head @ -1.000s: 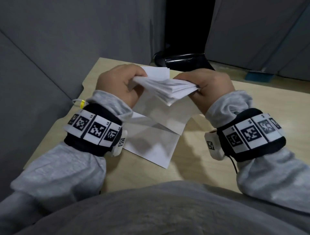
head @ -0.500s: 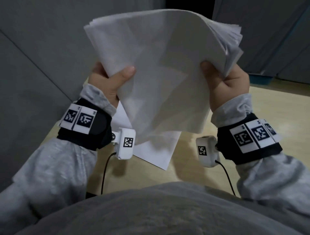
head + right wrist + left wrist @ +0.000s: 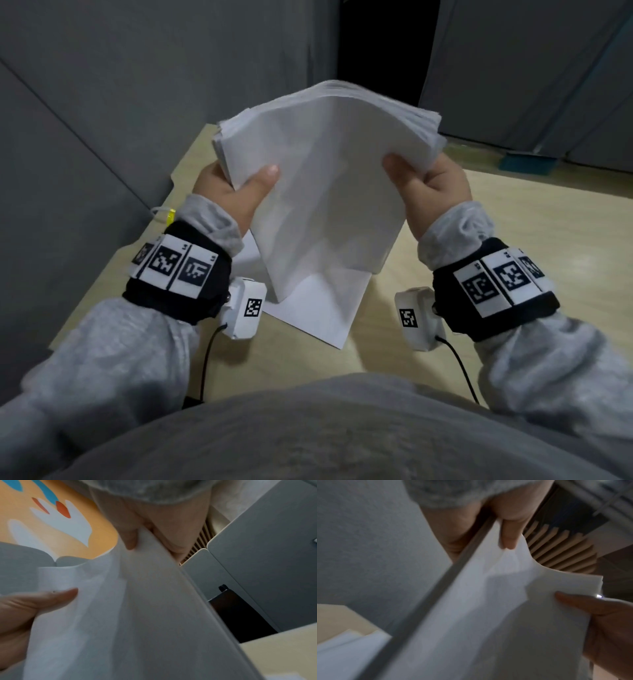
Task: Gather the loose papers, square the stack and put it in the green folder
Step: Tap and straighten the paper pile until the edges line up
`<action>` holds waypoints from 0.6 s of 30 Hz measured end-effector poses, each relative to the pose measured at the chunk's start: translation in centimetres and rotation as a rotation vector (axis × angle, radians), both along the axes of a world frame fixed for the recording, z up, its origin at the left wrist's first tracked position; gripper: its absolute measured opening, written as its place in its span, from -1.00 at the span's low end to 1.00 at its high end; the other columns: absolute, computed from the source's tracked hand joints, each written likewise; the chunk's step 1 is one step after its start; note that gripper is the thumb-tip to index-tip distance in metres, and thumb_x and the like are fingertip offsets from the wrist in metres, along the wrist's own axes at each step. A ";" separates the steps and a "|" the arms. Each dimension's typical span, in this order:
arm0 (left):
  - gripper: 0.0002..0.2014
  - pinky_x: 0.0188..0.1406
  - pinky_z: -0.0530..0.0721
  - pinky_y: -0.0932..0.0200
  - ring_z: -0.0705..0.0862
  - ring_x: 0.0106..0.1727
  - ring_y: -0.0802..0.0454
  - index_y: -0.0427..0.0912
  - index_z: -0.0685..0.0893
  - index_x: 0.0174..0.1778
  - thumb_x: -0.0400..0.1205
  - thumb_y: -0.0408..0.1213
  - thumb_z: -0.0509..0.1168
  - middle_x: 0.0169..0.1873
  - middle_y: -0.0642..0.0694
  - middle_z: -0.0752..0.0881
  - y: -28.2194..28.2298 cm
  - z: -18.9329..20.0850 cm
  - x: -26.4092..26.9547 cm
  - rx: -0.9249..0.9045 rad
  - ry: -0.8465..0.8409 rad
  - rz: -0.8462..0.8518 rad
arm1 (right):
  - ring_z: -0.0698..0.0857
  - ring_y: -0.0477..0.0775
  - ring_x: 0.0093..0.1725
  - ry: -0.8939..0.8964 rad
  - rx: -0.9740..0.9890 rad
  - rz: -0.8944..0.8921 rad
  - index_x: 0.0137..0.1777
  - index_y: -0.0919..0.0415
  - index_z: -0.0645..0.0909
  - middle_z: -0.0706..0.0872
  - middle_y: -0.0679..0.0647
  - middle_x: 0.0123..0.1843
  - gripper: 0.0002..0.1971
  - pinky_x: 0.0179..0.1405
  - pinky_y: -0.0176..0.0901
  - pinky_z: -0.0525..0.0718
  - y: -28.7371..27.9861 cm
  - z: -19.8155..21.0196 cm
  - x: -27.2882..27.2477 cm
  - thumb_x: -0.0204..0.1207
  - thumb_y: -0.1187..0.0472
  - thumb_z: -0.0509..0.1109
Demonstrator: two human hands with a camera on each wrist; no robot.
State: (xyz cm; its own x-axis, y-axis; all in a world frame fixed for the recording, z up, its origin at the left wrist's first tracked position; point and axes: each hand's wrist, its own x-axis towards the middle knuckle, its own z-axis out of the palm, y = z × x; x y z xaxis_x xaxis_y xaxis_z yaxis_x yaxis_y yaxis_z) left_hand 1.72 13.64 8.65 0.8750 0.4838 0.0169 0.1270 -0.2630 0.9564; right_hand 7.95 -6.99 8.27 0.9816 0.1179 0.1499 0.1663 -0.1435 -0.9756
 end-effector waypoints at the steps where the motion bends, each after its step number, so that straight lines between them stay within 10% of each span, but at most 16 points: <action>1: -0.82 -0.34 0.63 0.45 0.76 -0.27 0.24 -0.03 0.65 -0.22 0.48 -0.02 0.44 -0.45 0.21 0.72 -0.2 0.5 -0.2 0.034 -0.036 0.036 | 0.69 -0.40 -0.23 -0.039 0.030 -0.028 -0.13 -0.18 0.66 0.74 -0.38 -0.32 -0.84 -0.13 -0.40 0.66 0.1 0.4 -0.2 0.55 0.17 0.40; 5: -0.81 -0.54 0.50 0.59 0.62 -0.54 0.52 0.03 0.63 -0.34 0.46 0.02 0.44 -0.53 0.19 0.70 0.7 1.6 -0.7 0.106 -0.152 0.074 | 0.72 -0.37 -0.15 -0.200 0.248 -0.086 -0.01 -0.02 0.66 0.77 -0.33 -0.26 -0.86 -0.10 -0.41 0.65 0.0 1.7 -0.7 0.51 0.24 0.44; 9: -0.47 0.21 0.68 -0.02 0.73 0.07 0.06 -0.13 0.64 0.14 0.25 -0.19 0.58 -0.02 -0.04 0.79 1.7 0.5 -0.4 -0.197 -0.159 -0.225 | 0.73 -0.30 -0.10 -0.010 0.184 0.016 0.21 0.15 0.56 0.74 -0.15 -0.04 -0.64 -0.12 -0.39 0.65 -0.2 -0.2 -0.1 0.44 0.34 0.50; 13: -0.81 0.13 0.69 0.02 0.73 -0.16 0.03 0.07 0.66 -0.35 0.33 0.00 0.53 -0.34 0.18 0.72 0.7 -0.6 -0.3 -0.069 0.102 -0.073 | 0.69 -0.22 -0.26 0.191 -0.124 0.006 -0.14 0.01 0.66 0.71 -0.23 -0.26 -0.92 -0.12 -0.21 0.61 0.5 -1.4 0.0 0.44 0.11 0.51; 18: -0.90 0.05 0.70 0.06 0.75 -0.23 0.17 0.27 0.71 -0.43 0.35 0.12 0.45 -0.47 0.28 0.76 0.8 1.1 -0.4 -0.012 -0.062 0.012 | 0.71 -0.33 -0.32 -0.034 0.122 -0.046 -0.25 -0.07 0.67 0.75 -0.30 -0.42 -0.90 -0.25 -0.37 0.68 0.3 0.4 -0.4 0.47 0.14 0.49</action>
State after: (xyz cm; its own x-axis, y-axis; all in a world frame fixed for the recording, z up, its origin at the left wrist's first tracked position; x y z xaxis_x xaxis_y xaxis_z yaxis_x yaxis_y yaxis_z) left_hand 1.30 14.45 9.77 0.8668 0.4944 0.0648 0.0706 -0.2502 0.9656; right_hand 7.51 -6.70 8.66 0.9798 0.0516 0.1934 0.1952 -0.0325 -0.9802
